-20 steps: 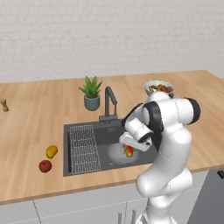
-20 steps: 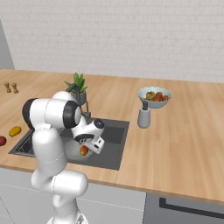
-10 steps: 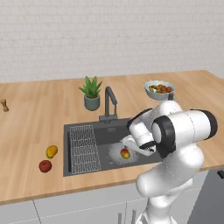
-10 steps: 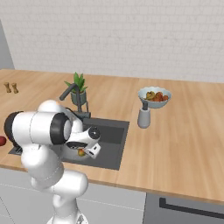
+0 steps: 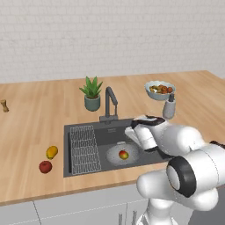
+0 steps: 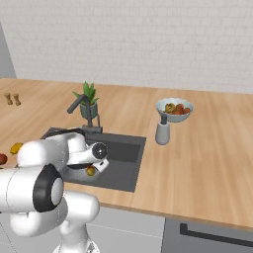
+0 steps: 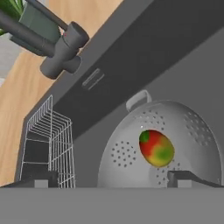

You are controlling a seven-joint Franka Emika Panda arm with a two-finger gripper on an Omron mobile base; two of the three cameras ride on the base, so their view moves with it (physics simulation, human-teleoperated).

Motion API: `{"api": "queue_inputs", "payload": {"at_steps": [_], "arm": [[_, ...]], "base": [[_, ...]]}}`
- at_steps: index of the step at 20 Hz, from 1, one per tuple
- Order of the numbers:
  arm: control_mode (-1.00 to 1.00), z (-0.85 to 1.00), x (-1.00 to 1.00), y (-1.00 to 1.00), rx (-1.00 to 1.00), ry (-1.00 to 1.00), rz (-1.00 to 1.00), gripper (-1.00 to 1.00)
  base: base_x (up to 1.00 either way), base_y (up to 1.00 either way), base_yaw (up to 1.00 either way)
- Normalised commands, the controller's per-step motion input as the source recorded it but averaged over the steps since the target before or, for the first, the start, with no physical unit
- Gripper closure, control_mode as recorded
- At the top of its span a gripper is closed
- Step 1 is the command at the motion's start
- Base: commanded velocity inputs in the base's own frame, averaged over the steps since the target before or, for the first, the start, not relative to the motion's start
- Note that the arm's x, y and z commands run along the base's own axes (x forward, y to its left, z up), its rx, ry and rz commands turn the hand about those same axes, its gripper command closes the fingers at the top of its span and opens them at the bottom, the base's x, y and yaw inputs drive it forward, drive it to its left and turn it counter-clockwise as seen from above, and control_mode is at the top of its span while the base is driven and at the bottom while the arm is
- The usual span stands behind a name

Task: Put the colander in the sink, put the mango, mango, apple in the colander, and turn on the sink faucet and pour water over the colander.

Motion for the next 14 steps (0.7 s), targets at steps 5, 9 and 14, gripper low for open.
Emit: {"api": "queue_inputs", "payload": {"at_steps": [5,9,14], "arm": [[-1.00,1.00,-0.30,-0.26,0.00,0.44,-0.16,-1.00],[-1.00,0.69,-0.75,-0.55,-0.05,0.51,-0.16,-1.00],[-1.00,0.29,-1.00,-0.70,0.00,0.17,-0.06,-1.00]], "base": [[0.00,0.00,0.00],[0.00,0.00,0.00],[0.00,0.00,0.00]]}}
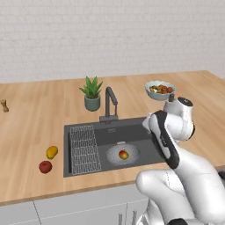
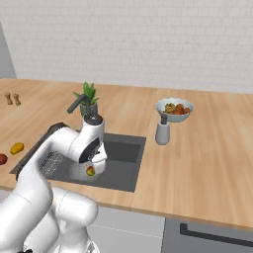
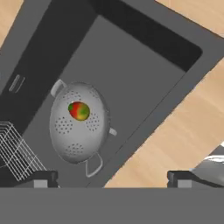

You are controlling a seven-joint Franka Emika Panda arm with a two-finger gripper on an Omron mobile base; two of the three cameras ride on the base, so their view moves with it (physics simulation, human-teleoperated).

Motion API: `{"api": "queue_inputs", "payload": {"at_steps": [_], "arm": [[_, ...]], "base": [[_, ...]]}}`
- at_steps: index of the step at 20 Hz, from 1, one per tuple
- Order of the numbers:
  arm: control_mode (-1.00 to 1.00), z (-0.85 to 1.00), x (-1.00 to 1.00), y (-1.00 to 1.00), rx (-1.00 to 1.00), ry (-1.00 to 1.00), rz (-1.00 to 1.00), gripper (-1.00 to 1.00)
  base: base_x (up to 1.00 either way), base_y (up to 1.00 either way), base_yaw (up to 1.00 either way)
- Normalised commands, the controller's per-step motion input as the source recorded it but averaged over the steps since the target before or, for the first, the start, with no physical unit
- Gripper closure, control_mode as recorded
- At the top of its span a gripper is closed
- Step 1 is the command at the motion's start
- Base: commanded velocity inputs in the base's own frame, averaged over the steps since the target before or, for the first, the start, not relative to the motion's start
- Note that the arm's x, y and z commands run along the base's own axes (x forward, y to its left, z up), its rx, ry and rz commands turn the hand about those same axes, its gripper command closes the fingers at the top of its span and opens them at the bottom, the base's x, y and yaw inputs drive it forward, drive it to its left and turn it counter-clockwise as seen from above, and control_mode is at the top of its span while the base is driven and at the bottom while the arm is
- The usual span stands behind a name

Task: Put the colander in the sink, put the mango, mango, apple in the colander, and turn on the sink faucet and pour water over the colander.

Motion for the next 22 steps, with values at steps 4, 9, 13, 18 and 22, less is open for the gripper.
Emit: {"api": "queue_inputs", "payload": {"at_steps": [4,9,13,18,22], "arm": [[-1.00,0.46,-1.00,-0.28,0.00,-0.11,0.11,-1.00],[-1.00,0.59,-1.00,0.24,-0.04,-0.11,0.20,-1.00],[-1.00,0.64,-0.96,0.65,-0.03,-0.14,0.14,-1.00],[-1.00,0.56,-0.67,0.87,0.00,-0.08,0.04,-1.00],[-1.00,0.08,-0.28,0.94,-0.04,-0.02,0.01,-1.00]], "base": [[0.00,0.00,0.00],[0.00,0.00,0.00],[0.00,0.00,0.00],[0.00,0.00,0.00],[0.00,0.00,0.00]]}}
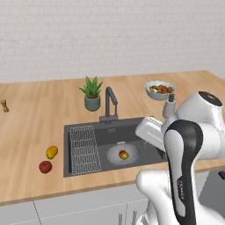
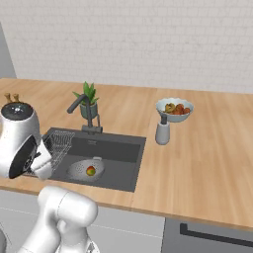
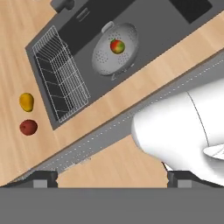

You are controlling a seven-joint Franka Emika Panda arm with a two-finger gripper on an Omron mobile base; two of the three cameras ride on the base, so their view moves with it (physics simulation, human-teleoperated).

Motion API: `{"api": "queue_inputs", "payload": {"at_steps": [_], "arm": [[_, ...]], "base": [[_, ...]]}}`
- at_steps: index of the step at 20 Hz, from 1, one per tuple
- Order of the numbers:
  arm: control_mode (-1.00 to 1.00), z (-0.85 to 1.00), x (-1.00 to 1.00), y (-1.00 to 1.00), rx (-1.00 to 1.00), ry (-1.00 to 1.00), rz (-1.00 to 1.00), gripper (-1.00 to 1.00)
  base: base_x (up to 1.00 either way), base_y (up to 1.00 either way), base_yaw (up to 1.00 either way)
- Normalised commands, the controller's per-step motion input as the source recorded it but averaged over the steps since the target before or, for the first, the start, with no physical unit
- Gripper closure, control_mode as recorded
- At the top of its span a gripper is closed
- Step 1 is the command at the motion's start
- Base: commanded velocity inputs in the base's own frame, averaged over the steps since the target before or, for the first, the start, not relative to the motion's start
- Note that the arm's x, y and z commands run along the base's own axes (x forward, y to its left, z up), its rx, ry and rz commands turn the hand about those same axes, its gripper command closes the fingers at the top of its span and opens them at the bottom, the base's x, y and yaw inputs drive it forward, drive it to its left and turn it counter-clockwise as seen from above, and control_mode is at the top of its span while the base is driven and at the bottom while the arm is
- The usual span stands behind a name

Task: Put the colander in the sink, put the mango, mango, apple in the colander, and turn on the sink faucet and pour water over the colander.

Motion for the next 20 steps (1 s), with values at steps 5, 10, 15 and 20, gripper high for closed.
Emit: {"api": "queue_inputs", "payload": {"at_steps": [5,10,15,20], "arm": [[-1.00,0.00,0.04,0.99,-0.16,-0.04,0.04,-1.00],[-1.00,-0.04,0.37,0.91,-0.23,0.01,0.05,-1.00],[-1.00,-0.19,0.74,0.57,-0.15,0.09,0.07,-1.00],[-1.00,-0.30,0.93,0.39,0.00,0.07,0.13,-1.00]], "base": [[0.00,0.00,0.00],[0.00,0.00,0.00],[0.00,0.00,0.00],[0.00,0.00,0.00]]}}
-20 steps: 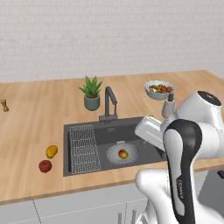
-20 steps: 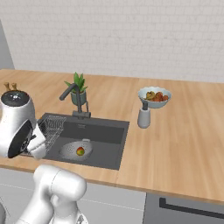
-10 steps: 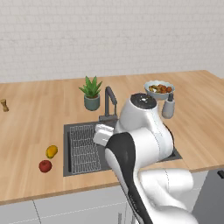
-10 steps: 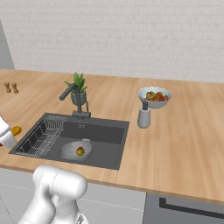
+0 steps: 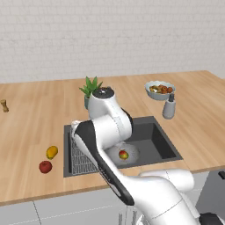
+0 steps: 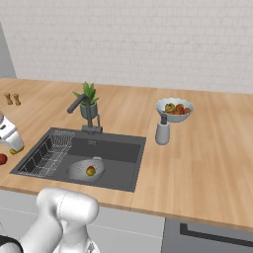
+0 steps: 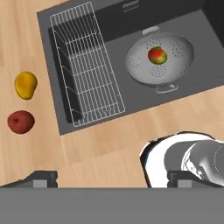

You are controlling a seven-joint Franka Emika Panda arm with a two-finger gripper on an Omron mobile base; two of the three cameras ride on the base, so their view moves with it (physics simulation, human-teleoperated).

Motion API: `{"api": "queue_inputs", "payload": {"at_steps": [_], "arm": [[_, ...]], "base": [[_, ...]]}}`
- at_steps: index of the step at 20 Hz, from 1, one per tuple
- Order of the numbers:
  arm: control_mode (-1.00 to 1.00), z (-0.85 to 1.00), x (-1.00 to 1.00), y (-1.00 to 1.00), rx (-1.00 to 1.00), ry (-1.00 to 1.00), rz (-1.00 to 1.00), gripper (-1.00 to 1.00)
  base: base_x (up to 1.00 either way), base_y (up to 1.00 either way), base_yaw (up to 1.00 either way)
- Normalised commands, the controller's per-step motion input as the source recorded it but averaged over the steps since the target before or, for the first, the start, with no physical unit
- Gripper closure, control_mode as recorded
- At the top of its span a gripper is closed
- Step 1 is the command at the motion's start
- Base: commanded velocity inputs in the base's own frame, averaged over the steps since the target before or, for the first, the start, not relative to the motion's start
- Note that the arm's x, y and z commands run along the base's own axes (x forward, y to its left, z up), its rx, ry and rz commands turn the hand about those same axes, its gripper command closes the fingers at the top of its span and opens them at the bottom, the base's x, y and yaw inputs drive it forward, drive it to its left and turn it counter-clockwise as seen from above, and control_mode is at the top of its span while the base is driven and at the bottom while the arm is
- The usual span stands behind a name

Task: Put the colander in the sink, put the mango, mango, apple in the colander, and turn on the sink faucet and pour water over the colander.

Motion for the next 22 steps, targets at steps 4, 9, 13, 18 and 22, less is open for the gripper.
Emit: {"api": "queue_inputs", "payload": {"at_steps": [4,9,13,18,22], "arm": [[-1.00,-0.50,0.39,0.60,0.00,0.03,-0.02,-1.00],[-1.00,-0.37,0.16,0.75,0.00,0.03,-0.11,-1.00],[-1.00,-0.27,0.34,0.60,0.00,0.00,-0.05,-1.00],[-1.00,-0.30,0.39,0.39,-0.01,0.04,-0.01,-1.00],[-1.00,-0.33,0.45,0.29,-0.02,0.08,0.00,-1.00]], "base": [[0.00,0.00,0.00],[0.00,0.00,0.00],[0.00,0.00,0.00],[0.00,0.00,0.00],[0.00,0.00,0.00]]}}
